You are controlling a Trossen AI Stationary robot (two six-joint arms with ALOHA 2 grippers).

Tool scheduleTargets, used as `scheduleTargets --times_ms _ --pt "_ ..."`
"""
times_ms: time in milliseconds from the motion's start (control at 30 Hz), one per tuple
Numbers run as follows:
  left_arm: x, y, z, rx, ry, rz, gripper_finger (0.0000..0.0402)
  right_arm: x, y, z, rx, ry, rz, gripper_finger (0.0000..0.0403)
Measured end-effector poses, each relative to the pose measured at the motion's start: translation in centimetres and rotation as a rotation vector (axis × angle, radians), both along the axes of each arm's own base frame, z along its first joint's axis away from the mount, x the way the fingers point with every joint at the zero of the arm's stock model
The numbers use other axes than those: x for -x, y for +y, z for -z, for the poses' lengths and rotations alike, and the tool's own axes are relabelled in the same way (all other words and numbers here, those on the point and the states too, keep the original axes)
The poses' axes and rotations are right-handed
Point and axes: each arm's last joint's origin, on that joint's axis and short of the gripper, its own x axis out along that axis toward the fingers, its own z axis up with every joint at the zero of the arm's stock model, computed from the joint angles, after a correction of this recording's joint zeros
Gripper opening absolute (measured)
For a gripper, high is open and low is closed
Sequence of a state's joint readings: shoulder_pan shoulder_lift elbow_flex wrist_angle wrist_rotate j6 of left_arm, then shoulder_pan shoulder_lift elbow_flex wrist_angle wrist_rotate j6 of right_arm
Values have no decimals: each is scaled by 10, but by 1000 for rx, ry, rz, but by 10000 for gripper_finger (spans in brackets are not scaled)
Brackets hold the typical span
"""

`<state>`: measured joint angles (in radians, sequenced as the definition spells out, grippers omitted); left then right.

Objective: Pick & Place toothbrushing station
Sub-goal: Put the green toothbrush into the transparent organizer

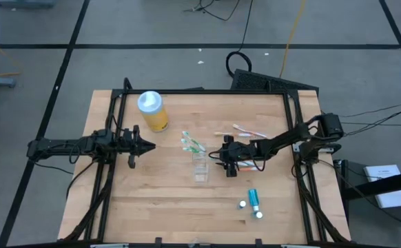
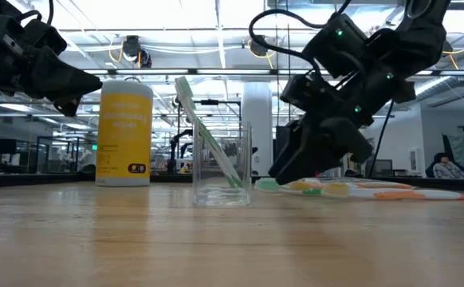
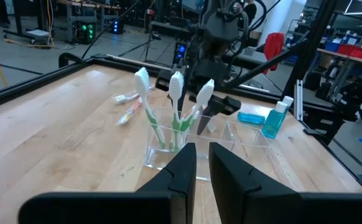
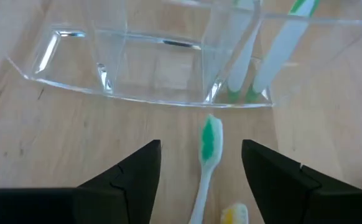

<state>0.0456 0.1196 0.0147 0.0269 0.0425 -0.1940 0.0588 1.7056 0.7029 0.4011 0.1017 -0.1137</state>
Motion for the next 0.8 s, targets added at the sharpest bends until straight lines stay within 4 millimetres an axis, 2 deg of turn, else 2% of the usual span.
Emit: scheduleTargets --times_ms 267,433,533,800 --pt "0 0 0 0 0 0 49 -12 -10 12 2 29 30 214" --pt "0 0 0 0 0 1 49 -14 -20 19 -69 46 18 209" --pt "0 0 0 0 0 0 49 -14 -23 23 -121 58 22 201" --pt "0 0 0 0 0 0 49 -12 -25 25 -119 88 31 167"
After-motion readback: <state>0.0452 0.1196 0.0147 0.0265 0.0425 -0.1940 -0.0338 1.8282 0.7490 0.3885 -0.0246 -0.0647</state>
